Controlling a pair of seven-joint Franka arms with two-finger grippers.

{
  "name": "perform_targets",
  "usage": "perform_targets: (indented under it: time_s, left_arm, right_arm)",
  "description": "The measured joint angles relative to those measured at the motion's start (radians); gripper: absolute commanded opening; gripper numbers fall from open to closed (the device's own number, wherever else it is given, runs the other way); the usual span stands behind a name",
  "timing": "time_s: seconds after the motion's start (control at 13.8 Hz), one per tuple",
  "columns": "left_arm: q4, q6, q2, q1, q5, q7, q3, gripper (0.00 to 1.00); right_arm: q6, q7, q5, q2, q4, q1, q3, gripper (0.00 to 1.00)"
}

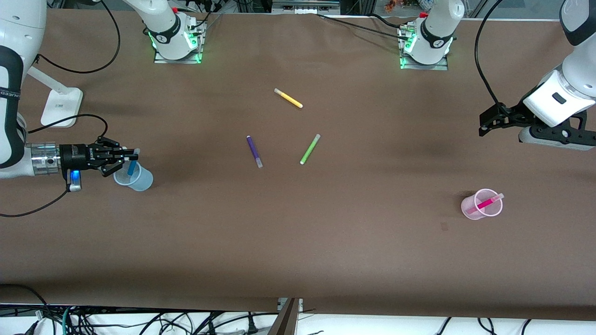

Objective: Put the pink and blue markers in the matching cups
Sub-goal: 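Lower the blue marker into the light blue cup and open the right gripper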

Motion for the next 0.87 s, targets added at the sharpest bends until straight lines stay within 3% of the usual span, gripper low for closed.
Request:
perform_targets:
  time_s: [0.15, 0.29, 0.44, 0.51, 0.87]
  left_arm:
    - [0.002, 0.000, -0.001, 0.000, 0.000, 0.002, 0.000, 1.00]
    - [0.004, 0.000, -0.001, 0.001, 0.000, 0.003, 0.001, 1.00]
    - [0.004, 0.000, -0.001, 0.001, 0.000, 0.004, 0.001, 1.00]
    - [0.005, 0.000, -0.001, 0.002, 0.000, 0.004, 0.001, 1.00]
    - [0.005, 0.000, -0.001, 0.002, 0.000, 0.004, 0.001, 1.00]
  right_arm:
    - [-0.002, 0.000, 0.000, 0.007, 0.004, -0.009, 0.000, 0.01]
    - [-0.005, 0.001, 0.000, 0.014, 0.010, -0.018, 0.000, 0.12]
    - [-0.005, 0.001, 0.000, 0.020, 0.011, -0.024, 0.000, 0.54]
    - [-0.005, 0.000, 0.000, 0.024, 0.011, -0.027, 0.000, 0.99]
    - [-0.035, -0.007, 0.000, 0.037, 0.037, -0.039, 0.000, 1.00]
